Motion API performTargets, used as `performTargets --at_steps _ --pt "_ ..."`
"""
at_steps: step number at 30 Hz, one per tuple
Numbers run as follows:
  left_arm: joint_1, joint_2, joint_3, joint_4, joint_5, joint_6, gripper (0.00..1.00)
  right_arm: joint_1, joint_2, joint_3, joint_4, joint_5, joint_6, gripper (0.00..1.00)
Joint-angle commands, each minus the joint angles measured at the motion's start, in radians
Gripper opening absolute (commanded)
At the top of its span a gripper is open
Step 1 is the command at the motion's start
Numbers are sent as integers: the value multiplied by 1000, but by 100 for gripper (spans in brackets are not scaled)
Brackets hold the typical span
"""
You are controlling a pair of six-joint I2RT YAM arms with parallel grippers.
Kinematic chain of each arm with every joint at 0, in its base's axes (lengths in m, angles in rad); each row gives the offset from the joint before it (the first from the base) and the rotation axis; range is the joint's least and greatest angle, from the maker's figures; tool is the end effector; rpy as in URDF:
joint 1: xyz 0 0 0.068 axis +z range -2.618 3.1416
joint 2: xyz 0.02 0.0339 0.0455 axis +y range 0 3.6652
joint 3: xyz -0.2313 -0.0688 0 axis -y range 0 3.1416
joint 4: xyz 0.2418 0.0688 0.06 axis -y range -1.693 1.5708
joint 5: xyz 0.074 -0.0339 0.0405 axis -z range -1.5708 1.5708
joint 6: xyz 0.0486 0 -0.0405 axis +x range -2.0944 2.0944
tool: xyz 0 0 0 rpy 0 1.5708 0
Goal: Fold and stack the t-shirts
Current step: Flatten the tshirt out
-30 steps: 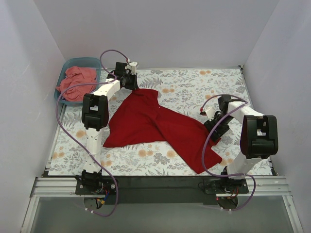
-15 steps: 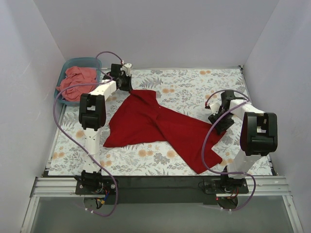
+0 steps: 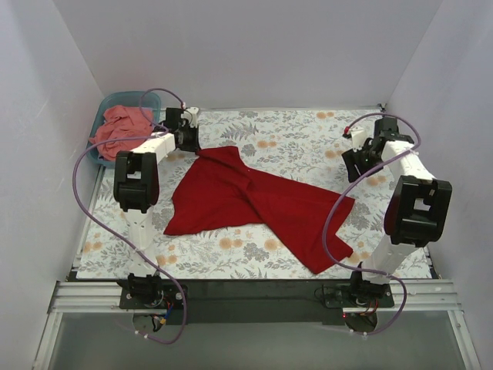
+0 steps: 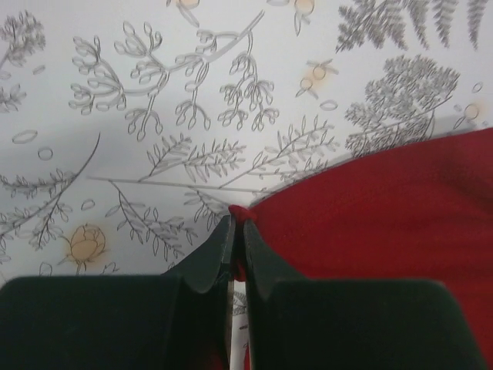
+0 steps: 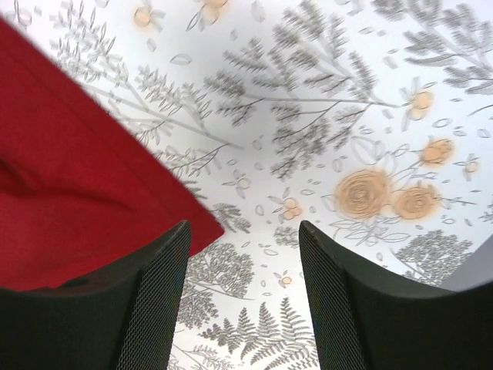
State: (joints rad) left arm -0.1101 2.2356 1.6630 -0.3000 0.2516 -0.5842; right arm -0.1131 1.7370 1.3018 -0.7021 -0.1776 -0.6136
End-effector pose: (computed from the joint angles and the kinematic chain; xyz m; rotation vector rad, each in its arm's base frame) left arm 0.4720 -0.0644 0.1222 -0.4754 2.4580 -0.6071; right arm 0.3527 -0.0314 0.1835 -0.7132 2.5785 0.0133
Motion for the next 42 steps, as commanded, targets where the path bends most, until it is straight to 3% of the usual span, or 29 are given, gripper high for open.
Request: performTargets --at_steps 1,12,21,25,26,27,30,31,40,41,42 --pt "6 -8 95 -8 43 -23 0 -26 67 66 -100 -117 54 64" --pt "6 21 167 -36 64 -32 0 -31 90 -27 -137 -109 48 58" --pt "6 33 173 -48 74 -28 0 -31 142 -87 -73 -56 25 55" --pt "6 38 181 -56 87 -28 0 -23 147 -117 -36 -28 25 48" --pt "6 39 187 -60 104 -28 2 -20 145 -139 -28 -17 25 40" --pt "6 41 202 -65 113 -29 10 -17 145 -147 -22 -14 25 35" --pt "4 48 228 -90 144 -35 24 -13 148 -167 -11 -10 26 5" --pt "6 50 245 -102 153 -35 32 -13 150 -167 -11 -7 26 1" --pt "6 62 274 -143 158 -72 48 -14 125 -139 -14 3 21 1" --pt "6 70 283 -145 147 -77 56 -14 127 -139 -16 1 20 1" --pt "6 84 290 -146 135 -81 57 -13 124 -139 -16 0 20 1"
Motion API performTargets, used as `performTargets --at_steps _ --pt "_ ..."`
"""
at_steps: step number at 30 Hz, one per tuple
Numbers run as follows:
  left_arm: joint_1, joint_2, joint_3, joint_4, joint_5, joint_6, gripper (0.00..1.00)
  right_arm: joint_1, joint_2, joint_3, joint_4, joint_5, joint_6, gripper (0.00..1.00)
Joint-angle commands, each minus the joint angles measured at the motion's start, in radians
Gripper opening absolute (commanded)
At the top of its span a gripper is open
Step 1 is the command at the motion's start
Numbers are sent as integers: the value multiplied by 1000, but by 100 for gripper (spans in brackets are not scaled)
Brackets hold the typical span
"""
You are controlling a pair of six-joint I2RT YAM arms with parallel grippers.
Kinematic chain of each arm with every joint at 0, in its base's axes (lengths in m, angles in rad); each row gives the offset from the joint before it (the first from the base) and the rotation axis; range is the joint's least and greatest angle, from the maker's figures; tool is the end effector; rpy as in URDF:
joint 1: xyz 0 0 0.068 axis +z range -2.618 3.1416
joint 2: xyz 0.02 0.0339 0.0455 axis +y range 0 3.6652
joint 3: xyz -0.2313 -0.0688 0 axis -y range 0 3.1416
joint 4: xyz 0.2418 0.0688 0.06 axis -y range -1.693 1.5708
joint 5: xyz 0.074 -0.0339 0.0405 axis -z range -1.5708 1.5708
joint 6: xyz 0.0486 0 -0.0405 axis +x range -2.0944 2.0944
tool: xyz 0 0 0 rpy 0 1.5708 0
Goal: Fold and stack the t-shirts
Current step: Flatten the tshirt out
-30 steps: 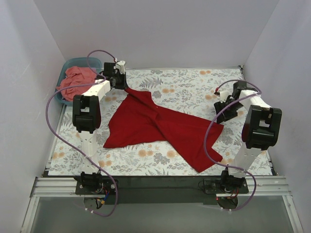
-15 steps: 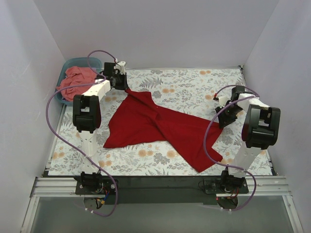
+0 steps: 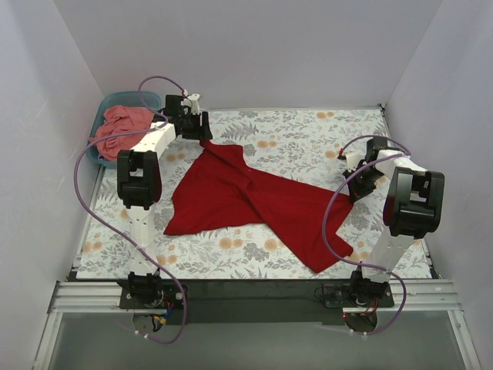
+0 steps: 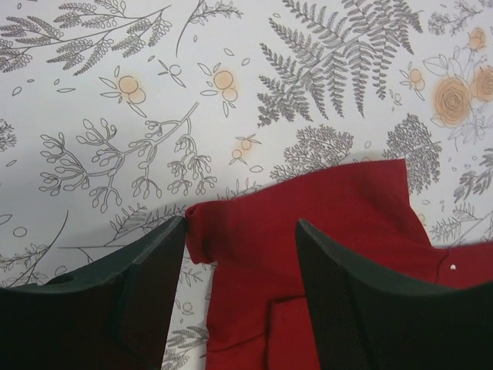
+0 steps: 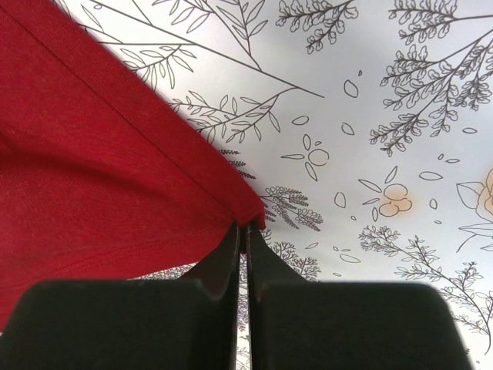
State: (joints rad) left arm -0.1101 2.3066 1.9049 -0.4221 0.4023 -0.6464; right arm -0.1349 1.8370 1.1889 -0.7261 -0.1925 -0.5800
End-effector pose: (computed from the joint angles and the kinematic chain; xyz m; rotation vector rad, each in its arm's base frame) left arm 0.4968 -0.0741 0.1585 -0.4635 2.4307 -0.8244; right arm 0.3318 -0.0357 0.1192 -0.6639 2.8091 0.1615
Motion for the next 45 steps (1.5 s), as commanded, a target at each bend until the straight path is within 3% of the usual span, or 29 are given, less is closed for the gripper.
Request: performTargets --at_steps 1,7,15,20,23,28,32,37,41,45 --pt "6 22 54 -26 -25 -24 58 8 21 -29 7 13 -15 1" --pt "1 77 105 -38 -100 -52 64 8 16 -38 2 4 -17 1" --pt "0 73 88 -67 -59 -67 60 8 24 -26 -6 4 -20 1" --pt "7 54 54 -38 41 -114 29 8 19 -5 -10 -5 -20 1" --pt "16 56 86 -37 46 -133 1 8 1 40 -15 -2 -21 1" --pt "38 2 143 11 15 -111 0 4 -54 176 -22 4 -32 1" --pt "43 -65 218 26 21 -67 0 0 -85 377 -18 -2 -27 1" --pt "44 -205 207 133 -14 -67 0 0 -119 674 -13 -19 -4 1" --pt "50 -375 99 262 -48 -93 0 -5 -180 807 22 4 14 1" --pt "55 -629 -45 417 -72 -121 0 -11 -312 798 144 37 25 1"
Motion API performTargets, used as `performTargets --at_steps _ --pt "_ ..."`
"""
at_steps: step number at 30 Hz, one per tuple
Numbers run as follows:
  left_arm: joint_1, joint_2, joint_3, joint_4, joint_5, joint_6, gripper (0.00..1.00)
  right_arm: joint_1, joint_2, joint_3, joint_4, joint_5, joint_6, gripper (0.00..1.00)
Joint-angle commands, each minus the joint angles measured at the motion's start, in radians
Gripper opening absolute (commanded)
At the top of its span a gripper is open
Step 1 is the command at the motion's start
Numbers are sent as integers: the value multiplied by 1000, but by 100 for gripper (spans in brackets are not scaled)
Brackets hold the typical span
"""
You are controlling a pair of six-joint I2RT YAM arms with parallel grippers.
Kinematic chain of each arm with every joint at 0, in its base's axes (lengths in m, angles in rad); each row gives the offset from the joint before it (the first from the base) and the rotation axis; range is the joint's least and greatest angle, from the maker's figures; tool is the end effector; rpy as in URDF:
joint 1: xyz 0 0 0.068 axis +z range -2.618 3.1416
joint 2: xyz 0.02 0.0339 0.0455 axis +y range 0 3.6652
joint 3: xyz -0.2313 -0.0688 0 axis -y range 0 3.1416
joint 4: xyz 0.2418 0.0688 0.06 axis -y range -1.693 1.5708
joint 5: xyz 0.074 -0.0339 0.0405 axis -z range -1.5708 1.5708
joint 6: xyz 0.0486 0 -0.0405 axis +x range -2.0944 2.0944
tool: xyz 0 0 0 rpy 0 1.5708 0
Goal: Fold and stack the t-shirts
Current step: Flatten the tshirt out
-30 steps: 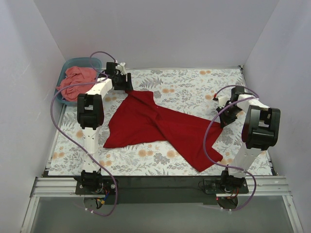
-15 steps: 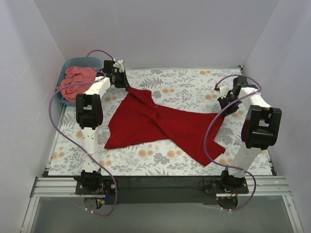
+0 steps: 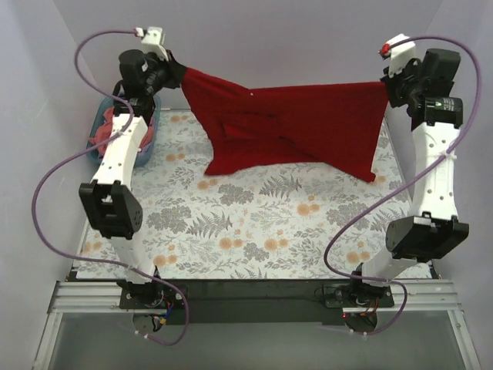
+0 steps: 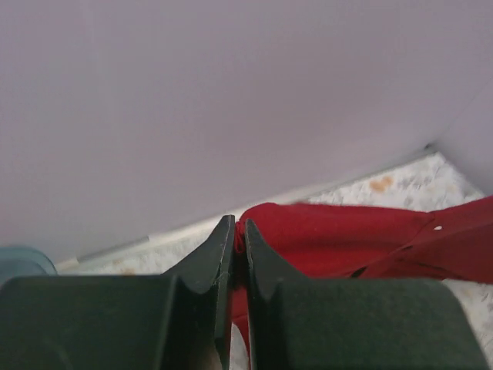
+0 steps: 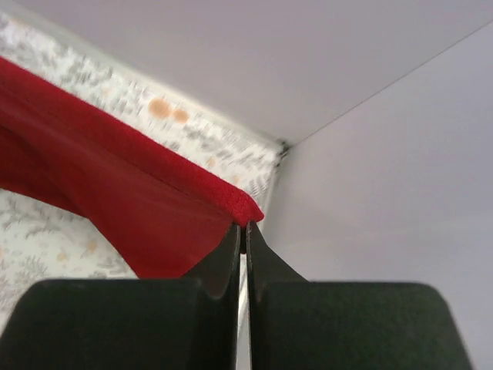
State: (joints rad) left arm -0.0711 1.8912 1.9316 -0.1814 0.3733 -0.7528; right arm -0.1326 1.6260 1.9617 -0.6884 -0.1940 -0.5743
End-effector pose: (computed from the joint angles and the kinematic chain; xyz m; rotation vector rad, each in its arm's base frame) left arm 0.4477 -0.0497 0.3860 -0.3179 1.7635 -0.9206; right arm 0.3536 -0.0377 0.4387 -0.5485 1.8475 -0.2887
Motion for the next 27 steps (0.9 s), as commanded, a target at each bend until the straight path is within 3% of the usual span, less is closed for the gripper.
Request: performTargets --at_steps 1,7,18,27 --pt "16 -256 -104 262 -45 -22 0 -15 -160 -4 162 44 13 1" --pt "17 -481 -213 309 -36 15 0 -16 -311 -49 259 103 -21 1" --pt "17 -837 -393 404 -281 119 0 -16 -532 -70 431 189 -52 1" --pt "17 -1037 -315 339 -292 174 0 -16 -705 -63 524 272 -93 1"
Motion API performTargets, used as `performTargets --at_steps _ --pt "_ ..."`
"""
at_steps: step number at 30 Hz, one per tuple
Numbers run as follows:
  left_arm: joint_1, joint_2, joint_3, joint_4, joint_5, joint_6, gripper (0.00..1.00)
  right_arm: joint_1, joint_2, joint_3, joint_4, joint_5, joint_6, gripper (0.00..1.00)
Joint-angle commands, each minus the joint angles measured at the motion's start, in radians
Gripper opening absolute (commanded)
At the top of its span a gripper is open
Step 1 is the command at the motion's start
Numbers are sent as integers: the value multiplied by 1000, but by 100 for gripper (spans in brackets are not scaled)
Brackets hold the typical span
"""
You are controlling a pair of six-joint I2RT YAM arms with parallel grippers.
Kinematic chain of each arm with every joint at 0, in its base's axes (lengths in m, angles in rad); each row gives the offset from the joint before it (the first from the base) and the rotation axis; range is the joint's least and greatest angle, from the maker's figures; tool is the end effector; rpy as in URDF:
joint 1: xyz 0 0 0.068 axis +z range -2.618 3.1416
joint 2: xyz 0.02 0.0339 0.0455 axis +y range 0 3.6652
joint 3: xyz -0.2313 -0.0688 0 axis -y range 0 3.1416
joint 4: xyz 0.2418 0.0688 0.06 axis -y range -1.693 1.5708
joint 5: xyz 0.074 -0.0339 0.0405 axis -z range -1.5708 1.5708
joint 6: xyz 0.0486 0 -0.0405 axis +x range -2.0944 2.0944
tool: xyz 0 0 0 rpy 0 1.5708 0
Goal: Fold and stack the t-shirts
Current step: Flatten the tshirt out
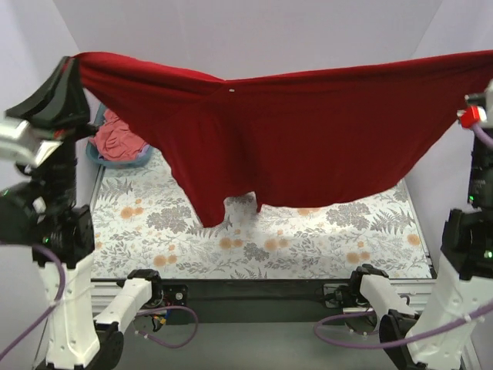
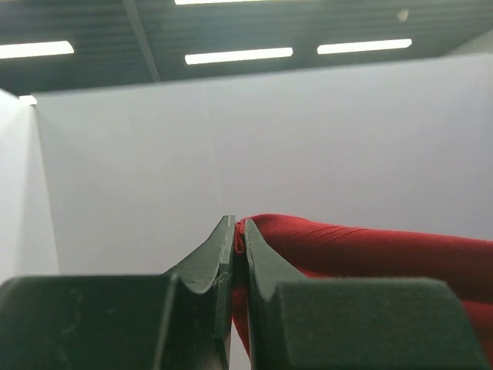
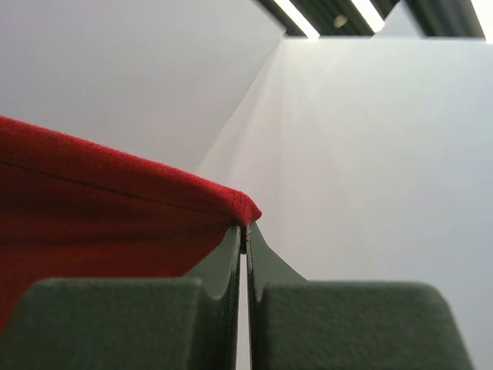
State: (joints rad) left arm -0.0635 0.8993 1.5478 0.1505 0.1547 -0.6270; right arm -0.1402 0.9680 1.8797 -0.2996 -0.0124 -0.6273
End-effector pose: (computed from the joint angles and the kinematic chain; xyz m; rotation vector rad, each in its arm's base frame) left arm 0.1170 -0.0149 0.5759 -0.0747 0.7986 -0.7137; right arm 0.0891 -0.0120 0.6024 -0.2478 0.9489 -0.7008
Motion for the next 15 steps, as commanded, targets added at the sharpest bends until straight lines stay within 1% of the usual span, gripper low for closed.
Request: performTargets --at_steps 1,4,7,9,11,12,13,14,15 --pt "8 -46 87 -9 -86 64 0 -9 -55 18 155 94 -48 1" --pt "10 -30 138 -46 -99 84 0 -9 -55 7 172 80 -80 1" --pt "8 -16 127 -74 -78 96 0 -9 -32 -46 182 66 -87 1" --pt "10 -17 88 -80 -34 111 0 -9 -29 -138 192 40 -86 1" --pt "10 -22 14 -88 9 122 0 -9 -28 -201 200 20 -80 1" --pt "10 -26 -18 -91 46 122 0 -9 -25 -271 203 -16 -80 1" --pt "10 -31 -96 -94 63 125 0 -9 -23 -306 206 -29 -80 1" --pt "10 -37 -136 -97 77 122 0 -9 -22 -341 205 -56 -74 1" --pt "10 -42 -181 -103 95 113 0 -9 -22 -409 200 -73 -75 1"
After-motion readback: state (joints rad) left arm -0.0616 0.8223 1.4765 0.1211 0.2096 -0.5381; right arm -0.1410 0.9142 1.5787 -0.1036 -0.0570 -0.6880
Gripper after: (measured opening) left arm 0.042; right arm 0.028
